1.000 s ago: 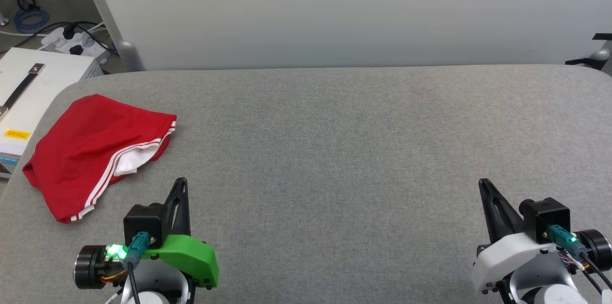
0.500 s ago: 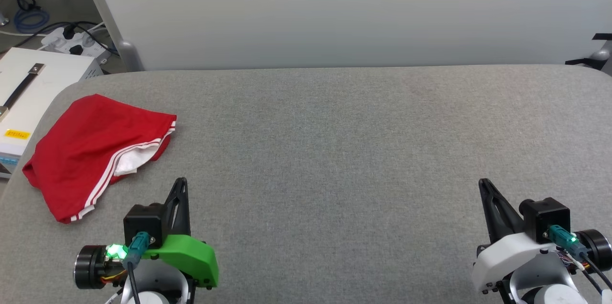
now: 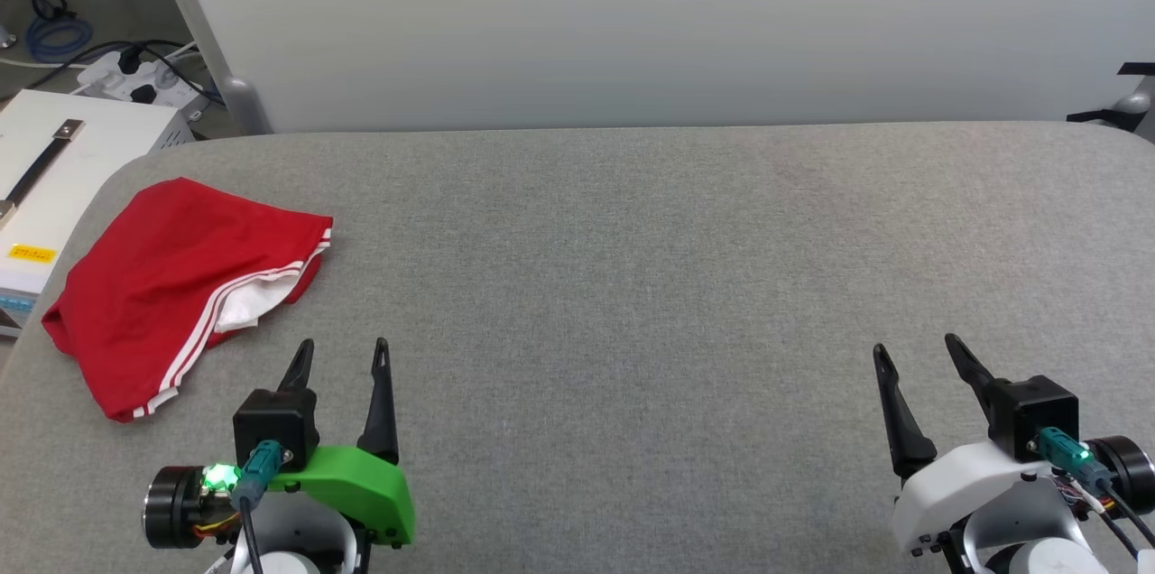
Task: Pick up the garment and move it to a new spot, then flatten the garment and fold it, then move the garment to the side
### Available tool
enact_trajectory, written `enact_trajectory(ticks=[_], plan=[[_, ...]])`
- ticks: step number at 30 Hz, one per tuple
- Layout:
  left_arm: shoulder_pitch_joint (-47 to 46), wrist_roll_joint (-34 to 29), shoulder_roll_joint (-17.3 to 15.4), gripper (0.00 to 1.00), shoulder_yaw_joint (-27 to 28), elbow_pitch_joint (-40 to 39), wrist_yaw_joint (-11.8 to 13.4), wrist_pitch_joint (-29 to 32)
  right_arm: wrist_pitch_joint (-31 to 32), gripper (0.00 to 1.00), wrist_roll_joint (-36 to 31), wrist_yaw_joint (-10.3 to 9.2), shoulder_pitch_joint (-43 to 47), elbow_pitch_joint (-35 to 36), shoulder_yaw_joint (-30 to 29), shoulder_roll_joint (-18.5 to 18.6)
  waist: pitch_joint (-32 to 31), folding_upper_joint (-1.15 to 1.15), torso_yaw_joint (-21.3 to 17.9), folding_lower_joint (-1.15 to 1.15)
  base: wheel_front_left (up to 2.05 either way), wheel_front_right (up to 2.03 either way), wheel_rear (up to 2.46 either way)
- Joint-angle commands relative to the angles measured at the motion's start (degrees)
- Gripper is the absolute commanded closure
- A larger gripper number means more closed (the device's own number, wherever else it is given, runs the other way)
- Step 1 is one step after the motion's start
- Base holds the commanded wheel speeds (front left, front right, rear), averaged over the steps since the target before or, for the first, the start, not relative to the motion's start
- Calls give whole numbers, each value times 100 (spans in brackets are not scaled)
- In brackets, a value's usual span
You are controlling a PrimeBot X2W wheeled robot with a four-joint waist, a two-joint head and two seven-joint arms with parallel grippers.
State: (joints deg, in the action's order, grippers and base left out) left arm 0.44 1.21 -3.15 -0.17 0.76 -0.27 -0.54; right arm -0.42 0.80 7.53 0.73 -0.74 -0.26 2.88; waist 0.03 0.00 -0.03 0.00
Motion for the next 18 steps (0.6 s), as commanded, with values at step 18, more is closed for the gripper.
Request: enact_trajectory(ticks=[18], plan=[[21,279,7,0,-49,131,-77,-258,-274,0,261,-1,1,-29,-34,0,6,0,-7,0,0,0,0]])
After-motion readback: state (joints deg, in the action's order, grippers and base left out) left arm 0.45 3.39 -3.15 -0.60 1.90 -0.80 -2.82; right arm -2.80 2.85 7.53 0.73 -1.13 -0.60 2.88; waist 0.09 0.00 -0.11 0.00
